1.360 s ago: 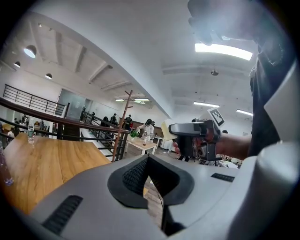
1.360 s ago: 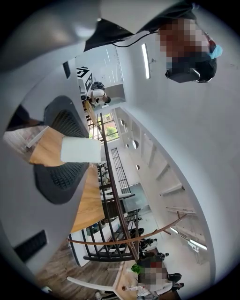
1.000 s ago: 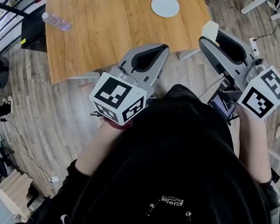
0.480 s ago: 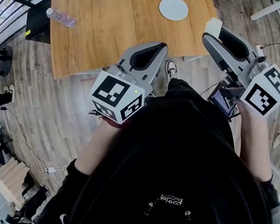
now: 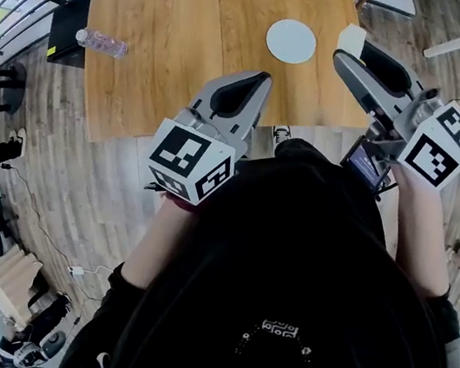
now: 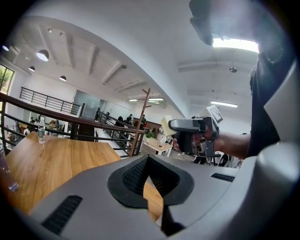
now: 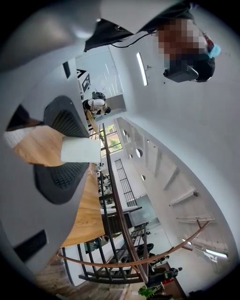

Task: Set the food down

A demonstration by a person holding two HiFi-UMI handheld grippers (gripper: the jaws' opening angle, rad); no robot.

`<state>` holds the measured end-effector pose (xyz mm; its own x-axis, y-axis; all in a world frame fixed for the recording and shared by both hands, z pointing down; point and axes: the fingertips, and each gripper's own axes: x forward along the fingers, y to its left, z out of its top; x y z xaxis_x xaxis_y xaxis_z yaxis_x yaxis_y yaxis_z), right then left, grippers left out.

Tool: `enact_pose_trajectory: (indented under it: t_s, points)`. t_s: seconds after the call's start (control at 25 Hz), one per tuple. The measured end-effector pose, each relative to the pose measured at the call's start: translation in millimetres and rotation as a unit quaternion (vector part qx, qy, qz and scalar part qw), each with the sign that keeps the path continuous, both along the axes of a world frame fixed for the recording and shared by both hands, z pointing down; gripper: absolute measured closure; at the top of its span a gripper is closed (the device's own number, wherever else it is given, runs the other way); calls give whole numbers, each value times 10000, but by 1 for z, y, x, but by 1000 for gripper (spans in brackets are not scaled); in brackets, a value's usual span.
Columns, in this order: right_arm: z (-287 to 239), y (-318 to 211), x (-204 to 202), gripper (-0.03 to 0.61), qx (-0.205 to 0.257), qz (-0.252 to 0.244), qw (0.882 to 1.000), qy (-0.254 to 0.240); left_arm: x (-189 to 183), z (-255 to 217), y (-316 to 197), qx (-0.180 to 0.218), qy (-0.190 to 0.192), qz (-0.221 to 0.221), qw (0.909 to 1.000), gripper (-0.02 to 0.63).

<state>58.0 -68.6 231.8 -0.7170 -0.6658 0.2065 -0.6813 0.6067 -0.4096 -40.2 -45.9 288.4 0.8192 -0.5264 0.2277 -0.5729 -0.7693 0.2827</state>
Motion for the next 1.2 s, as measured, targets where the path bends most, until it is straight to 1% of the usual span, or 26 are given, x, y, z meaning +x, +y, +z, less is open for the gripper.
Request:
enact_pose_trajectory:
  t_s: [0.24,0.52,0.84,1.04,1.2]
  points:
    - [5,-43,18,403,-59,-129,9999,-69,24,-1,-40,-5,-87,-23,10000,614]
    - [12,-85,37,403,-139,-282,9992,-227,39,3,-77,-133,-206,-245,9994,614]
    - [28,-114,64,404,-413,-423,9971,-488,69,10,-96,-375,-442,-337,9977,614]
    - [38,-125,71,404,-551,-636,9948,-580,84,15,-96,-519,-612,-362,9961,614]
    - [44,-129,71,403,-575,-655,9937,-705,80,24,-89,-663,-759,-415,9940,614]
